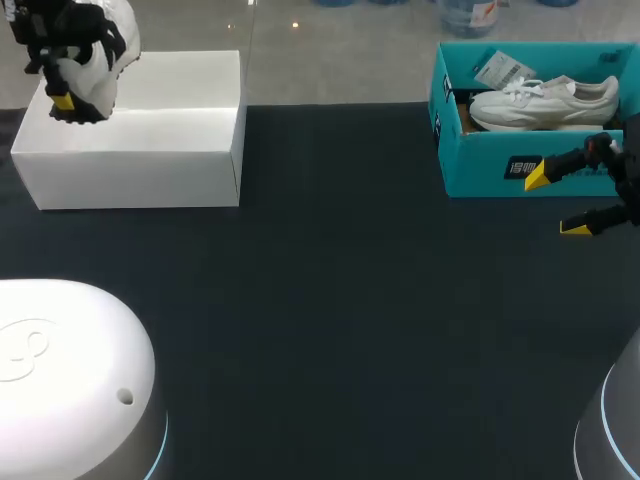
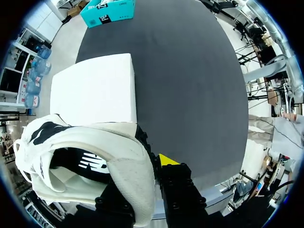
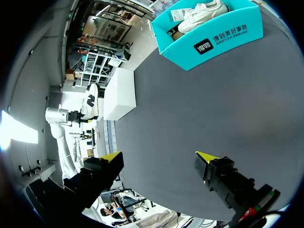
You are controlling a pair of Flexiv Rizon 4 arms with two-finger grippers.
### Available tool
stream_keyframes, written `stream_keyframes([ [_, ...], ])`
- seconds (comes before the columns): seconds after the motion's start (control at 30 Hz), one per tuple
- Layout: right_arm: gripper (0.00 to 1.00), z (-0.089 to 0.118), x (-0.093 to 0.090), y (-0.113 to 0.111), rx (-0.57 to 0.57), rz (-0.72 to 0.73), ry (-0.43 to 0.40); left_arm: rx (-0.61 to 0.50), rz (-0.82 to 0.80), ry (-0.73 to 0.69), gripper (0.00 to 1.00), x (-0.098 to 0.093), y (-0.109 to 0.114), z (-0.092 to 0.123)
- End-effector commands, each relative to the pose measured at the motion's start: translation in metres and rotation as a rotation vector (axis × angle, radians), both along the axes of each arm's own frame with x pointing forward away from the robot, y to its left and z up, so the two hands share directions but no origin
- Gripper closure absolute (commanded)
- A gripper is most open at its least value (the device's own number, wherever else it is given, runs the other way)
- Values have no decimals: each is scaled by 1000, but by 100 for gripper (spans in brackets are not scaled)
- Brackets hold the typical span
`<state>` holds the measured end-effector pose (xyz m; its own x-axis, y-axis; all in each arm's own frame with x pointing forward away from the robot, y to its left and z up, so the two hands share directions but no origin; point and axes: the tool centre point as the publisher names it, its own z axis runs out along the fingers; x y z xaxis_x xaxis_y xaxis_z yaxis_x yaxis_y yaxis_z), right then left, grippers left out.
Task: Take the shoe out of the shoebox, open the shoe tongue, remove and reinsert the insole, then place the shoe into the shoebox
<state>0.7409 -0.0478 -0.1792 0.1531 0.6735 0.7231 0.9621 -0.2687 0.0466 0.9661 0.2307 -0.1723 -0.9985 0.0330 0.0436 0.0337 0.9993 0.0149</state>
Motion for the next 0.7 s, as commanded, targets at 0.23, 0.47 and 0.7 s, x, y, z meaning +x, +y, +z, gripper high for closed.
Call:
stream_keyframes([
  [0.23, 0, 0, 0, 1, -3, -2, 1, -16, -2, 12, 100, 5, 7, 2],
  [0.47, 0, 0, 0, 1, -3, -2, 1, -16, -2, 12, 100, 5, 7, 2],
  [0.7, 0, 0, 0, 1, -3, -2, 1, 40, -52, -48, 100, 8, 24, 14],
])
